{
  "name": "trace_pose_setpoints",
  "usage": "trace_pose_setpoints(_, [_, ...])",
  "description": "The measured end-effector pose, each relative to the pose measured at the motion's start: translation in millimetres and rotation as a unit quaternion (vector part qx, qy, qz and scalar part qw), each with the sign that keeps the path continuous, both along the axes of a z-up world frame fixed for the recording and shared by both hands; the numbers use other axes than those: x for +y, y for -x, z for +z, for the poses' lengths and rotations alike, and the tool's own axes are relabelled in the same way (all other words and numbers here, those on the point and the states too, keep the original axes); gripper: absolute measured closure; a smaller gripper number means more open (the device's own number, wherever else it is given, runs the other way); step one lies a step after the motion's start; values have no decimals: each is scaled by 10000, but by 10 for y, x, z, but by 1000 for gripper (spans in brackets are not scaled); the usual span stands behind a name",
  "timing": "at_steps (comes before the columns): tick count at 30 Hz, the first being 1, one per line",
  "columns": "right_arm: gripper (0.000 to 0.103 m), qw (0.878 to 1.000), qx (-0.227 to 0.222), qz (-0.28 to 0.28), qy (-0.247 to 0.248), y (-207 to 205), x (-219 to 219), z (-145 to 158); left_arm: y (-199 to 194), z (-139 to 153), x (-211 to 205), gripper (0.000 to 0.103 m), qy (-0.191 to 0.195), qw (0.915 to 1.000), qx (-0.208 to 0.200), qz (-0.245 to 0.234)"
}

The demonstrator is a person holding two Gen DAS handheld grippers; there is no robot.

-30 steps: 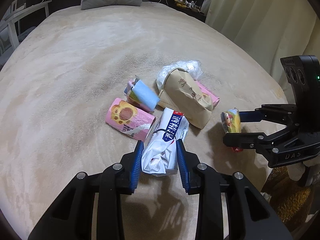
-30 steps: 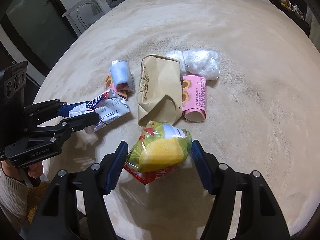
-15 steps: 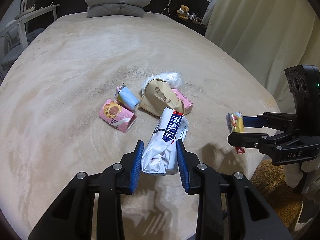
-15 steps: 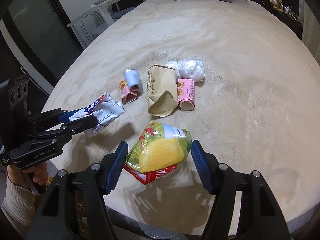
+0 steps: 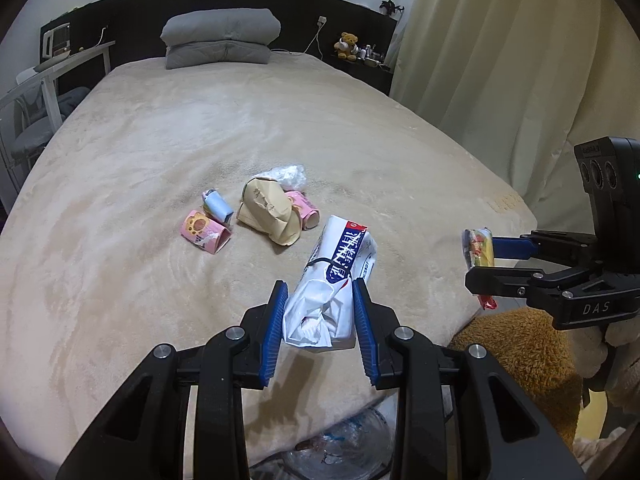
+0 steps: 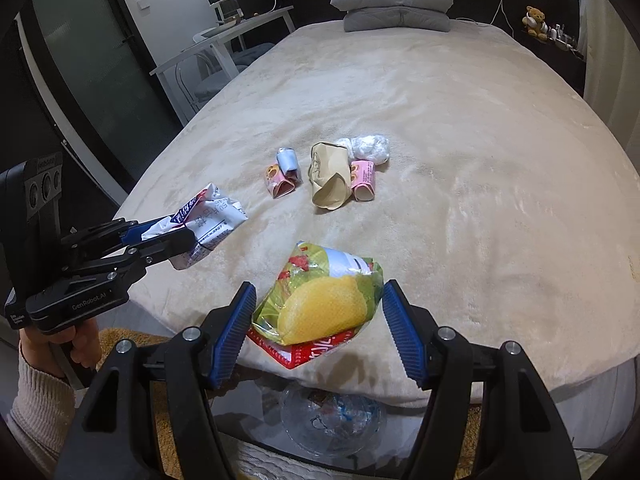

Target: Collect trash

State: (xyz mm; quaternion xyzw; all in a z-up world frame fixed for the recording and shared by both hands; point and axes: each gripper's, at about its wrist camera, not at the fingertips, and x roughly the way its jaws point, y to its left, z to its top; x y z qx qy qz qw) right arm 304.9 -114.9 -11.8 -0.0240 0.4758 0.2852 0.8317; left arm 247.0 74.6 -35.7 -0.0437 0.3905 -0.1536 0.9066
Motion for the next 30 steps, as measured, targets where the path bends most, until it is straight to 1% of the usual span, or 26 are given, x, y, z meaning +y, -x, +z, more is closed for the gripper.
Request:
trace_pose_setpoints(6, [38,9997,-232,-37,-106,426,-196,227,393,213,-192,71,-56,9997,-219,-55])
trace_pose_setpoints(14, [38,9985,-502,-26,-237,957,-367,424,899,353,-426,71,-121,9989,-438,-91])
trace_pose_setpoints(23, [38,9980,-543,-81,-312,1426,-550,396,1303,305,-574,71,-141,9986,-500,-102])
trace_pose_setpoints(30, [38,9982,-490,-123,-315,1638,-636,307,1485,225,-673,71,-120,9988,-451,-139])
